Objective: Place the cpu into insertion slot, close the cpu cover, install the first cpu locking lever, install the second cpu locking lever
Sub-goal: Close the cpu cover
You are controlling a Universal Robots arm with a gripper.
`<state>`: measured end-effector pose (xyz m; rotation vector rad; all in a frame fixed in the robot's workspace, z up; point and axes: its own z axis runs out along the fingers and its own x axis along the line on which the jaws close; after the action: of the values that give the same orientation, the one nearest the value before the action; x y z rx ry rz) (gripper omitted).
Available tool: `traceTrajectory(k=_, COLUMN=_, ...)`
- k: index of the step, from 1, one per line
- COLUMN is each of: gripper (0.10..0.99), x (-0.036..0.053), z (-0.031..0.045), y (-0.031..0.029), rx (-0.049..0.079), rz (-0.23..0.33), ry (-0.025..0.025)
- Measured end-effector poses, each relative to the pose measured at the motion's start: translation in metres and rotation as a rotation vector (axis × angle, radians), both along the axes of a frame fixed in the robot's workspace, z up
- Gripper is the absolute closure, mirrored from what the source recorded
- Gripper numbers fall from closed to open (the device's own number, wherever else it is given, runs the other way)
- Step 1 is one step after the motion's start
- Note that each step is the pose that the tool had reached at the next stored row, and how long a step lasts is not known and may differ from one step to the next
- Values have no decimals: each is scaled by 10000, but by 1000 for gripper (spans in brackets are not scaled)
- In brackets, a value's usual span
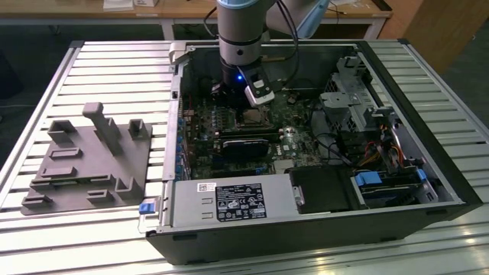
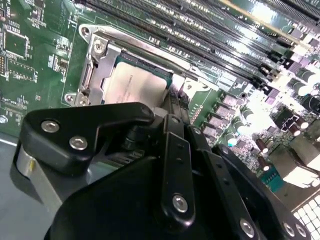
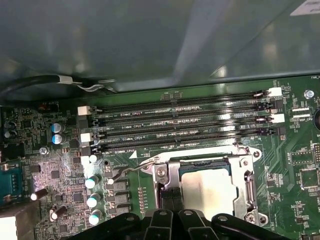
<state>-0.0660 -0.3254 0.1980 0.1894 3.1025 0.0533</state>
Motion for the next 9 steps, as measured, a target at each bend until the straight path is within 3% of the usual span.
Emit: traceTrajectory(k=9, gripper=980, x=0, z=95, y=0, rx=-1, rz=0, ry=-1)
